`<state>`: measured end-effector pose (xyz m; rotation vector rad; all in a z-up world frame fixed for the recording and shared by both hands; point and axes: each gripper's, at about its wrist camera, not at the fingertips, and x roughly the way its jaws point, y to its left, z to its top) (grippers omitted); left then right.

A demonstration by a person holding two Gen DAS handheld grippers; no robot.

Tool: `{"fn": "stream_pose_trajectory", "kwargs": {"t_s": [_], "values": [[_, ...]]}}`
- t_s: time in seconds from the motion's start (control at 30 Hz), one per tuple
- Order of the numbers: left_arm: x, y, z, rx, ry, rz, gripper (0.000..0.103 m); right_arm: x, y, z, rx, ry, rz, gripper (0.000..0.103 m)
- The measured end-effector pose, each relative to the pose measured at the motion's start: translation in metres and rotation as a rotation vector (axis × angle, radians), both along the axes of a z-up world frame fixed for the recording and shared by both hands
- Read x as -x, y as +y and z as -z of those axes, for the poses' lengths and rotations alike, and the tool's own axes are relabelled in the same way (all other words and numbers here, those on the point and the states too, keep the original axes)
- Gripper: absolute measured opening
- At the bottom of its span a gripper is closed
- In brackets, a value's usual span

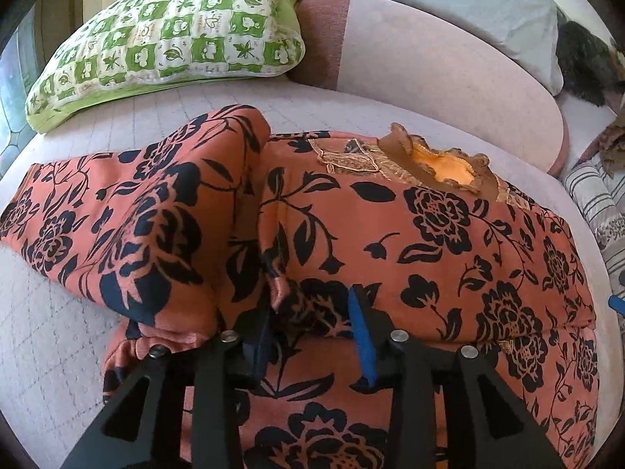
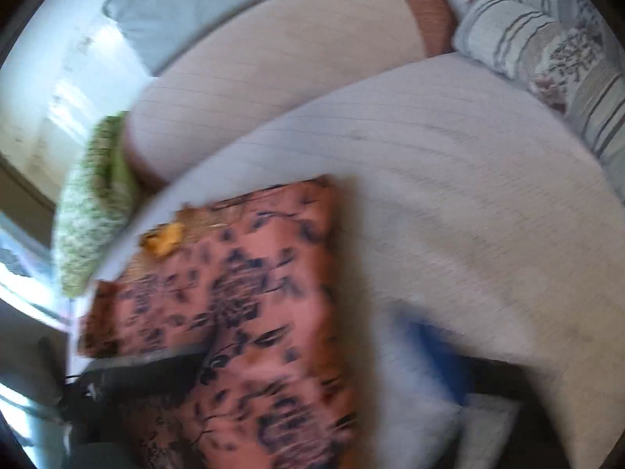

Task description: Fold small clothes

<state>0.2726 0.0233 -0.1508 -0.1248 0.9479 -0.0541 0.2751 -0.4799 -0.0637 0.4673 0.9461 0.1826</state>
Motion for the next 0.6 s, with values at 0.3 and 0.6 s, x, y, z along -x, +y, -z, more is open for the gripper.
{"fn": "stream_pose_trajectory", "kwargs": {"t_s": [0.3, 0.6], "values": [[0.003, 0.002, -0.001, 0.005, 0.004, 0.017, 0.042, -0.009, 0.033, 0.023, 0.263, 0.128, -0.117, 0.015], [0.006, 0.002, -0.001, 0.003, -0.006, 0.052, 0.044, 0.001, -0.004, 0.024, 0.033, 0.092, -0.021, 0.039]]}}
